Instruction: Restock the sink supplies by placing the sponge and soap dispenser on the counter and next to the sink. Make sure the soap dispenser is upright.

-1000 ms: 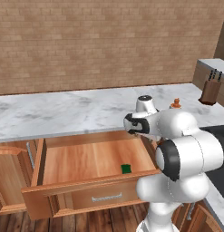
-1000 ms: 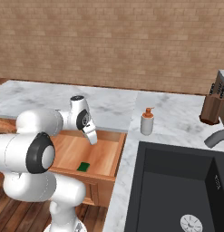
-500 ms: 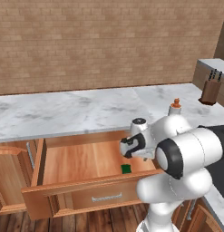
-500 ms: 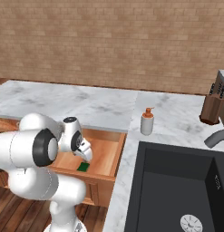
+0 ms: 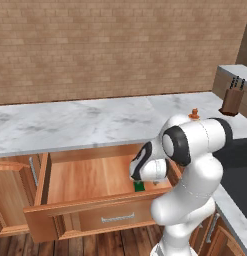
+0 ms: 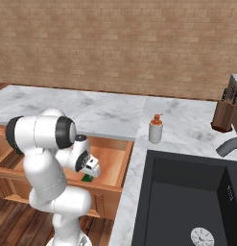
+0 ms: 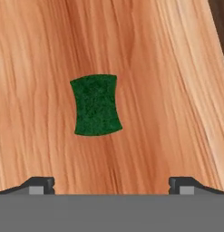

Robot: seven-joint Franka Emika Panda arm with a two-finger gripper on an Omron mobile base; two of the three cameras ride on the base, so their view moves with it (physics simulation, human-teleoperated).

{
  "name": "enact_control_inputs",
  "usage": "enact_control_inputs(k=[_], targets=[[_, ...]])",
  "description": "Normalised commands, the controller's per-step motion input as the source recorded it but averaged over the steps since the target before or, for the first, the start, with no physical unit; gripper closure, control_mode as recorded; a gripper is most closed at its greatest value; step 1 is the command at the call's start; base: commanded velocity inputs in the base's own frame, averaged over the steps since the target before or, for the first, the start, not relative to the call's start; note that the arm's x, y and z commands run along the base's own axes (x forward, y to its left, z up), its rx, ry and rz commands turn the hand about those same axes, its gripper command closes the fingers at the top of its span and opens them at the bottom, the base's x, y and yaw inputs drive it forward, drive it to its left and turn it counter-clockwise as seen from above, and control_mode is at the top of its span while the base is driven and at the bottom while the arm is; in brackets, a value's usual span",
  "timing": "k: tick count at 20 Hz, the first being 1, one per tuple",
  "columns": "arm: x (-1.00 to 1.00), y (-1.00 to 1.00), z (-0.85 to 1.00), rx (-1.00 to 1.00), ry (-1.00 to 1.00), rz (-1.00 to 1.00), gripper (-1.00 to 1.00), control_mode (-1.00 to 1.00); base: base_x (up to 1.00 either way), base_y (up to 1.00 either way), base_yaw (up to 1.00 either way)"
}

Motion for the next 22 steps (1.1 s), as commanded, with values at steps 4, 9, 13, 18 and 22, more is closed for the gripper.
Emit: enact_control_inputs(k=[4,9,13,18,22], targets=[[0.08,0.13,-0.33,0.00,0.01,0.09,-1.00,-1.00,0.00,0.00,0.00],[0.27,0.28,-0.14,-0.02,0.08,0.00,-1.00,-1.00,0.00,0.00,0.00],[0.33,0.03,-0.04,0.00,0.07,0.00,-1.00,-1.00,0.00,0.00,0.00],[0.25,-0.02,-0.11,0.00,0.00,0.00,-1.00,-1.00,0.00,0.00,0.00],[0.33,0.00,-0.30,0.00,0.01,0.00,-1.00,-1.00,0.00,0.00,0.00]])
